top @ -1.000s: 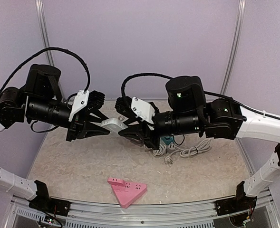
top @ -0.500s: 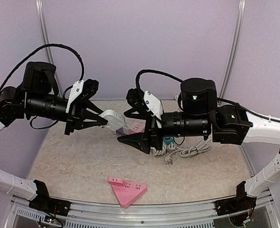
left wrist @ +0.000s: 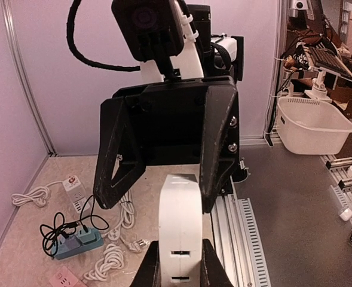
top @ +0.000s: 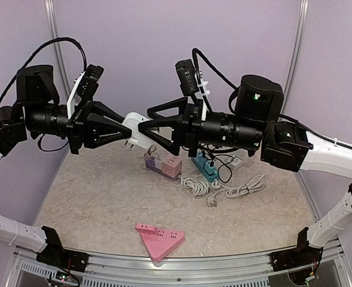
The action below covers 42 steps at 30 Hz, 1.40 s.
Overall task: Insert the plug
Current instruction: Adjust the plug.
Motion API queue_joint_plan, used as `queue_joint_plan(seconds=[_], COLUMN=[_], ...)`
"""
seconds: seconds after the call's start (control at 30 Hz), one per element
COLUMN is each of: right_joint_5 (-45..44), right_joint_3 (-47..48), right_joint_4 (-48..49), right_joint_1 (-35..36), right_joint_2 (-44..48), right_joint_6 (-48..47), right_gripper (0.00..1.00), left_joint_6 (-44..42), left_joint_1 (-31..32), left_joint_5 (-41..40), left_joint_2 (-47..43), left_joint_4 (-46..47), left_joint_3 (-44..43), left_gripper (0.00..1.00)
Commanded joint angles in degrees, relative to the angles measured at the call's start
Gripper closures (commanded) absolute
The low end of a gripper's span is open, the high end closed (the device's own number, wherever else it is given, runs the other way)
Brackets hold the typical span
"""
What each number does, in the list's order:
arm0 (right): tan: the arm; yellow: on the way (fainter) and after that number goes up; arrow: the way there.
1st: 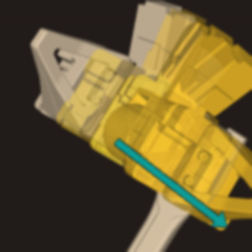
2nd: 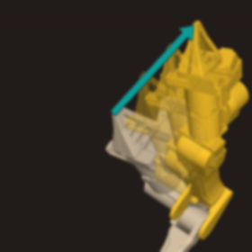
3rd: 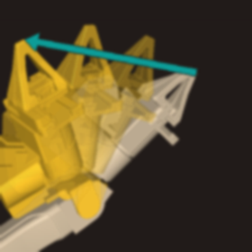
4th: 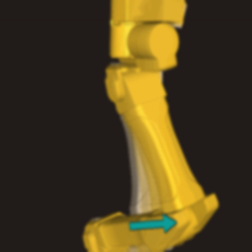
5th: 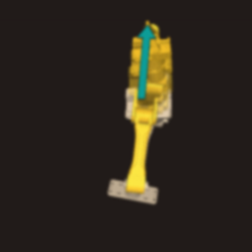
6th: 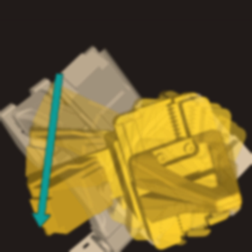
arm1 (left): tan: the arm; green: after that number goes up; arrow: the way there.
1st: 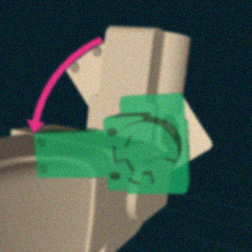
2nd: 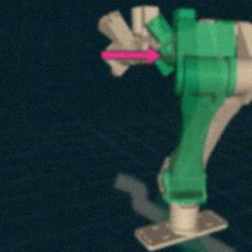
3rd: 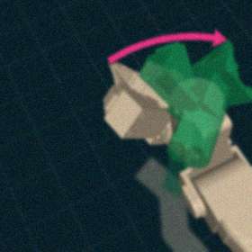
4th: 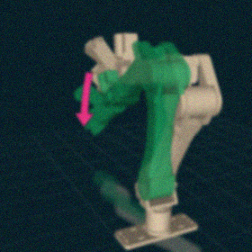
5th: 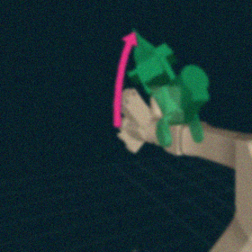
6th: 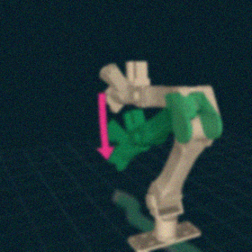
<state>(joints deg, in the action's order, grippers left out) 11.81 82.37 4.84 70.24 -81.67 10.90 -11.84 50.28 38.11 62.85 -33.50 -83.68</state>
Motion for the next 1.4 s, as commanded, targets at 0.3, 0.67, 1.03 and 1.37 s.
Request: queue_joint_plan(seconds=[0.3, 0.67, 1.03, 1.37], right_joint_5=[8.0, 6.4, 14.6, 26.8], right_joint_3=[5.2, 3.3, -8.1, -18.9], right_joint_4=[-2.3, -8.9, -22.9, -15.1], right_joint_1=[-1.3, -4.8, -10.1, -10.1], right_joint_2=[-4.4, -1.4, -2.8, -11.7], right_joint_6=[4.4, 3.0, -10.2, -3.4], right_gripper=[0.83, 1.0, 1.0, 1.0], left_joint_6=[3.3, 4.0, 9.4, 11.6], left_joint_1=[-0.6, -5.0, -27.7, -46.7], left_joint_5=[4.1, 3.2, -4.6, -12.1], left_joint_2=[-1.1, -3.2, -19.3, -34.9], left_joint_4=[3.7, 4.5, 13.7, 20.6], left_joint_3=[0.0, 4.2, 32.3, 56.4], left_gripper=[1.0, 0.19, 0.05, 0.05])
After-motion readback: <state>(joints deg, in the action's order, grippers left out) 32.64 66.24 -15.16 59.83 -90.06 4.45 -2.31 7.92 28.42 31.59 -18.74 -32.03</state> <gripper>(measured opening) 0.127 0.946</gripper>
